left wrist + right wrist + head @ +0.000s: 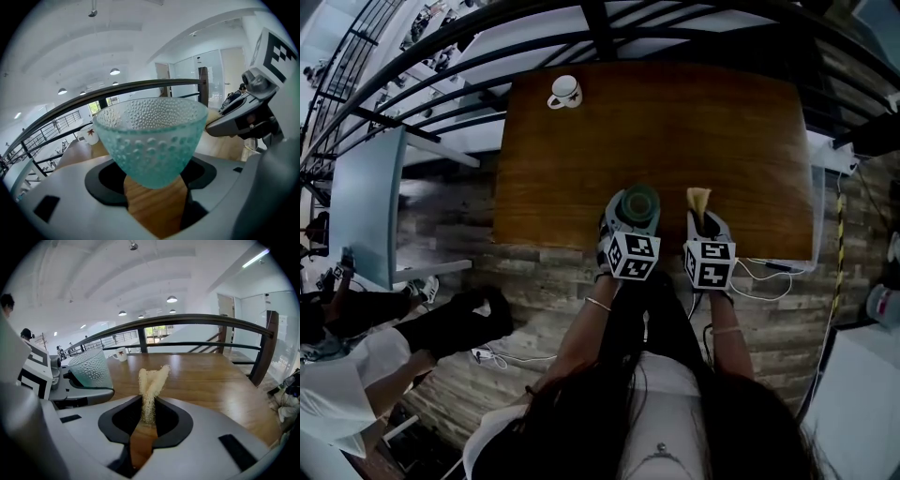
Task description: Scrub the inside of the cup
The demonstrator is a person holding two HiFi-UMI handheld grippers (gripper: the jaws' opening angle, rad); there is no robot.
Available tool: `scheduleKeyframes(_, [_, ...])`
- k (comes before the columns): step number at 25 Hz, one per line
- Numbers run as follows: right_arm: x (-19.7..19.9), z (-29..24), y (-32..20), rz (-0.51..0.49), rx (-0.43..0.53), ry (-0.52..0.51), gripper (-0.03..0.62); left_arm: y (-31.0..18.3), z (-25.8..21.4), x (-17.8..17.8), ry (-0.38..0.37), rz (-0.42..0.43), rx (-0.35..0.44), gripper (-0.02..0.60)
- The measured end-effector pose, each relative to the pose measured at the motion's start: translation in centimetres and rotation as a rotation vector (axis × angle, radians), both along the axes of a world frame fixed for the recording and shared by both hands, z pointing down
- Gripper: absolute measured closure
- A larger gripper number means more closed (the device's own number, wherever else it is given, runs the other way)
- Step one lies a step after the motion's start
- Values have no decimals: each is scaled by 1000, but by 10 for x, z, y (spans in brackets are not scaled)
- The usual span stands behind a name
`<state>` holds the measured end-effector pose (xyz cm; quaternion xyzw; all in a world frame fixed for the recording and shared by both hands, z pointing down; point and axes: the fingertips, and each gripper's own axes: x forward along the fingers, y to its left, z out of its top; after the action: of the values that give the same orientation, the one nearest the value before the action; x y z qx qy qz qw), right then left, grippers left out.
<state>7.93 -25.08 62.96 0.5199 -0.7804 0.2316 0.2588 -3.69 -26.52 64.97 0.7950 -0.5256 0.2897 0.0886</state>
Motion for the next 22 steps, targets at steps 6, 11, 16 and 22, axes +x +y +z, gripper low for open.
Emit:
scheduleKeyframes(6, [-6,-23,13,-8,11,-50,510,12,-18,-2,-7,12,11,236])
scheduleKeyframes(11, [-13,-48,27,-25,1,-139,510,21,-34,-1,-13,33,18,236])
scheduleKeyframes(16, [-13,-67,34,-41,22,-152,508,25,-49,-1,-29,50,40,236])
scheduleKeyframes(22, [-10,-86,38,-88,52,-180,508,27,-59,7,-83,68,71,236])
